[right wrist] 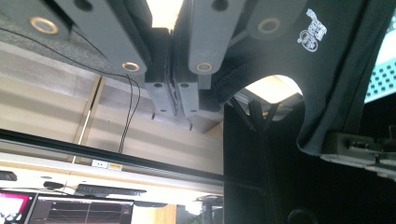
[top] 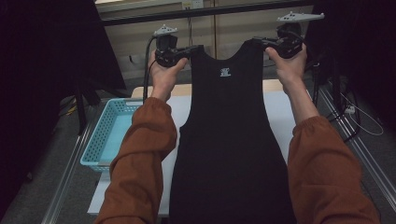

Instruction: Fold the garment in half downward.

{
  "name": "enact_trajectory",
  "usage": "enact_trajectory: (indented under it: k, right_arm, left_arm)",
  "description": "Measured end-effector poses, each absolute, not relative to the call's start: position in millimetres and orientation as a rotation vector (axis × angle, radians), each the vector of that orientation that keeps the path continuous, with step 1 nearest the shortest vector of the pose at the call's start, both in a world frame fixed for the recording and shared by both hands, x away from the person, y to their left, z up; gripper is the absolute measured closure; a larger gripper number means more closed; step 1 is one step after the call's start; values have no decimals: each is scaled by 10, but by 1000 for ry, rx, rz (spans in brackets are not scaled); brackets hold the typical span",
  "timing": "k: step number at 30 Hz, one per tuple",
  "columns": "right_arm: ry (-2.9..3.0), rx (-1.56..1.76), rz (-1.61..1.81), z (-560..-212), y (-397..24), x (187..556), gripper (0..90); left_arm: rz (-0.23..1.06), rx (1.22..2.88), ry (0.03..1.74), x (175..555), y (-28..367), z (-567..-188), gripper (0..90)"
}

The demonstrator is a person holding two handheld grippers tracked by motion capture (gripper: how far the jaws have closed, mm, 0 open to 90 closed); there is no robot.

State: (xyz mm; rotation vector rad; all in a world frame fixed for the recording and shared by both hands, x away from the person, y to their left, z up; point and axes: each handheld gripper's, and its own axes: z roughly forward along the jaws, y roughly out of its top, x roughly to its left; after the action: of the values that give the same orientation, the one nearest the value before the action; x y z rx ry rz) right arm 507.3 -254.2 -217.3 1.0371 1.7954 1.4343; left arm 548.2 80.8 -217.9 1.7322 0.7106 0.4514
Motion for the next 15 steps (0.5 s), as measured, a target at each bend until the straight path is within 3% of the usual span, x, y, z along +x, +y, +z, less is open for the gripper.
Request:
enact_trajectory:
  k: [11,15]
  right_arm:
    - [1765,1007,1409,-1898,-2556,5098,891]
    - [1778,1006,1402,-1991,-2544,5094,891]
  left_arm:
    - [503,1748,676,5509,662,-1894,863]
    - [487,1751,669,5475,690,-1940,862]
